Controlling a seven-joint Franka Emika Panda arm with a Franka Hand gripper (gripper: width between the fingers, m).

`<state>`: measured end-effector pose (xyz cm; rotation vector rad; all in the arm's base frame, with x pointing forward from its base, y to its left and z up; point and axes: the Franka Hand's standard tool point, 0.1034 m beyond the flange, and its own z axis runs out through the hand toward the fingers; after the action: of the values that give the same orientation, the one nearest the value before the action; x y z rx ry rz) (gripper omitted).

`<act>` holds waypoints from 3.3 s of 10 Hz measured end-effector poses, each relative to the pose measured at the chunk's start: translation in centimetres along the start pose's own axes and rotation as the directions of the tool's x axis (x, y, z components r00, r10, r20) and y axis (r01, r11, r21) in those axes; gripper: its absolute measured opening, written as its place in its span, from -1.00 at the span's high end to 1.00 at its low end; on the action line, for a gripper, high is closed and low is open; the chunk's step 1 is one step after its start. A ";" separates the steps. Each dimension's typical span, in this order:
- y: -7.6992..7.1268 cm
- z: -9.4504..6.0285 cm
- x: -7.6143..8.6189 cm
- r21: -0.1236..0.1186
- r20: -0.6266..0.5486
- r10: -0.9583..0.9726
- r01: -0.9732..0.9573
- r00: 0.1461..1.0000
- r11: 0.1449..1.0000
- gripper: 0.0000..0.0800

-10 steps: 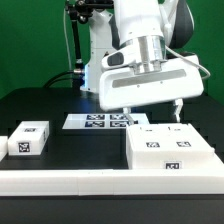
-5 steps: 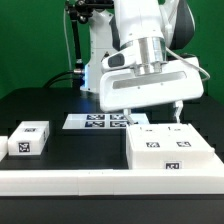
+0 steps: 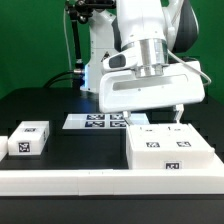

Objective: Assemble cabinet

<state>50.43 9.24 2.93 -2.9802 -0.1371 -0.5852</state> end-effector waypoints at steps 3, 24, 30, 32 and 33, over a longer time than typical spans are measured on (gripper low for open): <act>0.6 1.0 -0.8 -0.002 0.015 0.007 -0.007 1.000 1.000 -0.62; -0.8 -4.2 2.1 0.007 0.182 0.106 -0.109 0.978 0.994 0.45; -1.8 -7.8 7.1 -0.007 0.339 0.187 -0.196 0.922 0.981 0.45; -1.3 -7.1 7.5 -0.005 0.339 0.191 -0.202 0.921 0.979 0.45; -1.2 -7.1 7.6 -0.005 0.339 0.192 -0.202 0.921 0.979 0.45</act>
Offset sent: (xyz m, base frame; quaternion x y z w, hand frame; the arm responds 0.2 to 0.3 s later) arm 0.0039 0.0008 -0.0090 0.0030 0.0135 0.0015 0.9999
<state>54.63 10.16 12.48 -2.9868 0.1279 -0.0447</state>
